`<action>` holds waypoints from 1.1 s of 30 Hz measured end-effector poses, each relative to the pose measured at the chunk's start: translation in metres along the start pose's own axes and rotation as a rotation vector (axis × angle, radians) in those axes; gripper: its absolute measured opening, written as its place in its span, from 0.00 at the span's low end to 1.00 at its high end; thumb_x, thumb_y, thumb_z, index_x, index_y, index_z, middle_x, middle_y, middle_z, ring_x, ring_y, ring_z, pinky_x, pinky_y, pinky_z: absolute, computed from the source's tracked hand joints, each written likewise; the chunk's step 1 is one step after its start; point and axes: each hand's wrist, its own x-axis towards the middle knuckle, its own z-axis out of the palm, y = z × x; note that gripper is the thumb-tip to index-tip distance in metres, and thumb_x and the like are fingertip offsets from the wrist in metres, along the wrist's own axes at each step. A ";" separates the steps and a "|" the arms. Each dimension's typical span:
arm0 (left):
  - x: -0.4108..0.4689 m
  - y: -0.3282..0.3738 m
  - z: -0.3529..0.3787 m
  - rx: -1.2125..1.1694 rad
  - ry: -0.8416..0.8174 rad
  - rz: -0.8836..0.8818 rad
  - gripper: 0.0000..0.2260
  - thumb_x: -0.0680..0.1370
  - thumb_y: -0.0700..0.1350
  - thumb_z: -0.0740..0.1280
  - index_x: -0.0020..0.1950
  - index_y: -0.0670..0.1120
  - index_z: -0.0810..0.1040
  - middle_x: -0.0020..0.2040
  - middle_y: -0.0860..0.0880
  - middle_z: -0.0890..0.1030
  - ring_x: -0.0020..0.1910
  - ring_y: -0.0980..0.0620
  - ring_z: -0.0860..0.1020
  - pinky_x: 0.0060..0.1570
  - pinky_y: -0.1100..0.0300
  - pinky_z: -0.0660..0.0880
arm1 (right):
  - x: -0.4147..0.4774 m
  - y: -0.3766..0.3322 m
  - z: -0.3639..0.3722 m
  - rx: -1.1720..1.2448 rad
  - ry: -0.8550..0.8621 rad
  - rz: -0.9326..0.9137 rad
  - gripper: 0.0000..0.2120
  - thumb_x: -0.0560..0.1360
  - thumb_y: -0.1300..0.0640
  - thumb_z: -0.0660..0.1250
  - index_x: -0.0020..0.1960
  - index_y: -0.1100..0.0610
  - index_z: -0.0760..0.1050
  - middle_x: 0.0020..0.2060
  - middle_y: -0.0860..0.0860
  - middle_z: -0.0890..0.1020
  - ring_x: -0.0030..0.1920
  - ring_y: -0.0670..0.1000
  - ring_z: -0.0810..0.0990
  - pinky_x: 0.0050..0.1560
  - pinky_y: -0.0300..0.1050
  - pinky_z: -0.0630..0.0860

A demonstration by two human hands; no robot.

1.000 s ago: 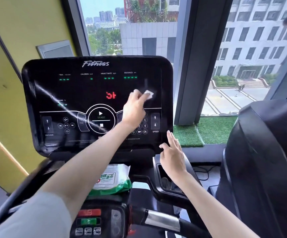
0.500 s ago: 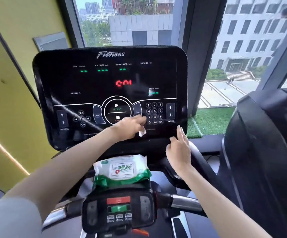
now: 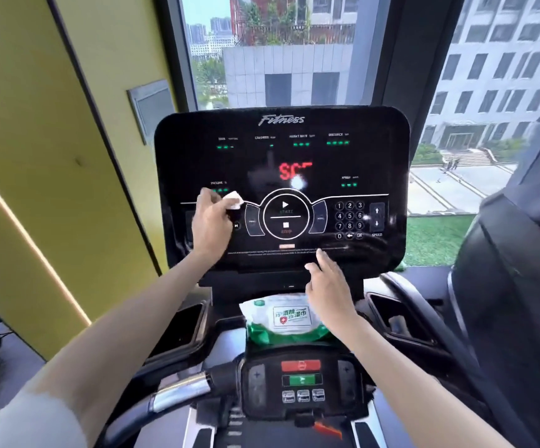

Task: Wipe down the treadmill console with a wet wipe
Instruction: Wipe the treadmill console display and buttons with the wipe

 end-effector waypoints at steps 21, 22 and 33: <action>0.053 -0.004 0.014 0.114 -0.279 0.188 0.11 0.79 0.46 0.55 0.54 0.49 0.77 0.49 0.56 0.68 0.50 0.52 0.64 0.50 0.59 0.63 | 0.060 -0.012 0.005 0.004 0.080 -0.237 0.24 0.74 0.67 0.60 0.70 0.64 0.65 0.74 0.63 0.56 0.75 0.57 0.53 0.74 0.47 0.48; 0.066 -0.002 0.007 0.087 -0.191 0.087 0.09 0.80 0.45 0.57 0.52 0.50 0.77 0.50 0.52 0.68 0.48 0.53 0.65 0.49 0.60 0.64 | 0.066 -0.015 0.002 0.010 0.102 -0.241 0.24 0.73 0.68 0.62 0.69 0.65 0.66 0.73 0.64 0.58 0.74 0.58 0.56 0.73 0.47 0.49; 0.082 0.028 -0.061 -0.982 -0.232 -0.733 0.13 0.72 0.30 0.60 0.51 0.43 0.77 0.45 0.45 0.78 0.39 0.51 0.78 0.33 0.62 0.77 | 0.134 -0.069 -0.055 0.866 -0.054 0.057 0.12 0.74 0.65 0.63 0.56 0.59 0.77 0.47 0.54 0.80 0.46 0.48 0.78 0.47 0.35 0.71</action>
